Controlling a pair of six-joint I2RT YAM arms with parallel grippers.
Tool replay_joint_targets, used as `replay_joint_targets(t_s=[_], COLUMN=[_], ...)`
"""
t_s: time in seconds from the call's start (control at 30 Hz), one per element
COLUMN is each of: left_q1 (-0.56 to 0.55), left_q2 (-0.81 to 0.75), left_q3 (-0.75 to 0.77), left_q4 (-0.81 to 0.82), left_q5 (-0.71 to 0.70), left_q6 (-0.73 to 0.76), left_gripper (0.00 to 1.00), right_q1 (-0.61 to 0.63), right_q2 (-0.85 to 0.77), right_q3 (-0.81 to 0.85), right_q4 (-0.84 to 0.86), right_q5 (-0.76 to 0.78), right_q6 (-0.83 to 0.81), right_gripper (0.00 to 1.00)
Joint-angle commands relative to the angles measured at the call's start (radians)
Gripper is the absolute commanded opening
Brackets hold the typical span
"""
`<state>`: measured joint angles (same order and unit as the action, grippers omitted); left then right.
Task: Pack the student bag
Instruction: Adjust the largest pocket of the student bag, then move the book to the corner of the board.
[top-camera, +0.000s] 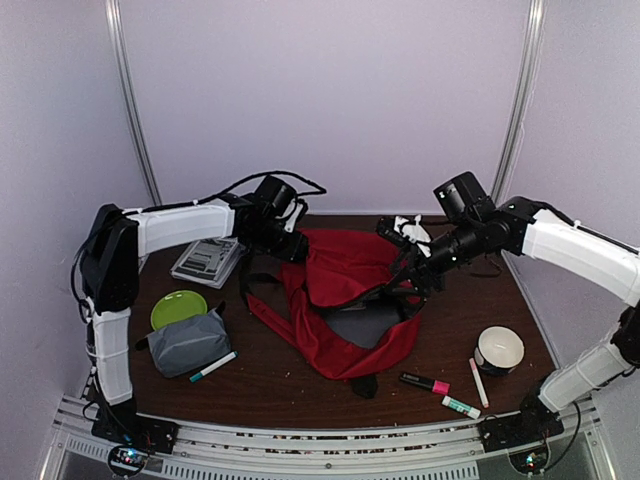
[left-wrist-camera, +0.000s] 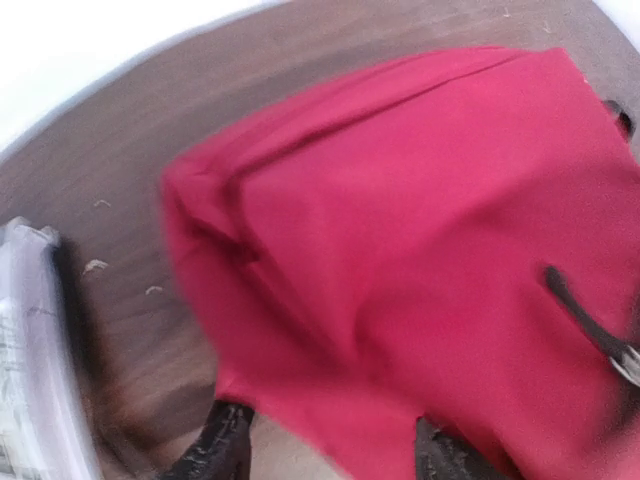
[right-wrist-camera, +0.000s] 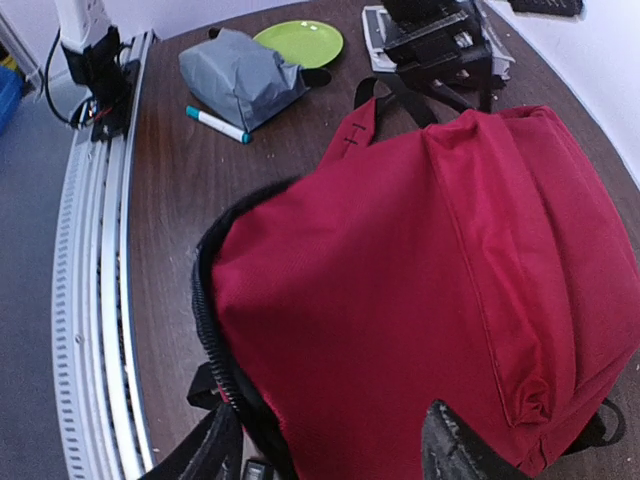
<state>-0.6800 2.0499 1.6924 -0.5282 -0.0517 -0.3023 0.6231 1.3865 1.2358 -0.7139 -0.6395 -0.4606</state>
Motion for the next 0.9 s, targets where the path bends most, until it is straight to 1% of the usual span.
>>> replay_joint_targets(t_s=[0.0, 0.07, 0.17, 0.27, 0.33, 0.4, 0.47, 0.5, 0.53, 0.57, 0.63, 0.77, 0.87], left_q1=[0.048, 0.106, 0.22, 0.335, 0.402, 0.469, 0.537, 0.572, 0.607, 0.635, 0.676, 0.715, 0.735], left_q2=[-0.272, -0.355, -0.445, -0.469, -0.456, -0.419, -0.375, -0.356, -0.338, -0.324, -0.284, -0.146, -0.053], left_q3=[-0.085, -0.158, -0.241, -0.275, -0.272, -0.255, -0.229, -0.222, -0.219, -0.218, -0.197, -0.05, 0.013], left_q4=[-0.051, -0.058, -0.063, -0.086, -0.11, -0.135, -0.157, -0.158, -0.152, -0.133, -0.123, -0.188, -0.195], left_q5=[-0.094, -0.093, -0.078, -0.033, -0.025, -0.014, 0.04, 0.072, 0.109, 0.133, 0.144, 0.109, 0.144], left_q6=[0.056, 0.044, 0.025, 0.013, 0.01, 0.001, -0.026, -0.041, -0.055, -0.066, -0.061, -0.007, -0.002], left_gripper=[0.67, 0.7, 0.78, 0.81, 0.82, 0.83, 0.84, 0.87, 0.97, 0.98, 0.98, 0.98, 0.98], right_q1=[-0.004, -0.003, -0.001, 0.011, 0.035, 0.071, 0.108, 0.126, 0.143, 0.16, 0.185, 0.207, 0.208], right_q2=[-0.027, -0.019, 0.054, 0.144, 0.201, 0.254, 0.31, 0.34, 0.37, 0.407, 0.453, 0.618, 0.757], right_q3=[0.09, 0.116, 0.219, 0.338, 0.4, 0.438, 0.464, 0.477, 0.489, 0.498, 0.52, 0.631, 0.742], right_q4=[0.045, 0.108, 0.122, 0.099, 0.098, 0.124, 0.154, 0.171, 0.19, 0.21, 0.246, 0.287, 0.293], right_q5=[-0.032, -0.016, -0.05, -0.11, -0.093, -0.06, -0.027, -0.007, 0.013, 0.035, 0.086, 0.136, 0.086], right_q6=[0.039, 0.091, 0.147, 0.19, 0.224, 0.272, 0.326, 0.361, 0.401, 0.439, 0.513, 0.655, 0.763], right_gripper=[0.68, 0.73, 0.75, 0.75, 0.75, 0.74, 0.74, 0.74, 0.74, 0.75, 0.75, 0.76, 0.76])
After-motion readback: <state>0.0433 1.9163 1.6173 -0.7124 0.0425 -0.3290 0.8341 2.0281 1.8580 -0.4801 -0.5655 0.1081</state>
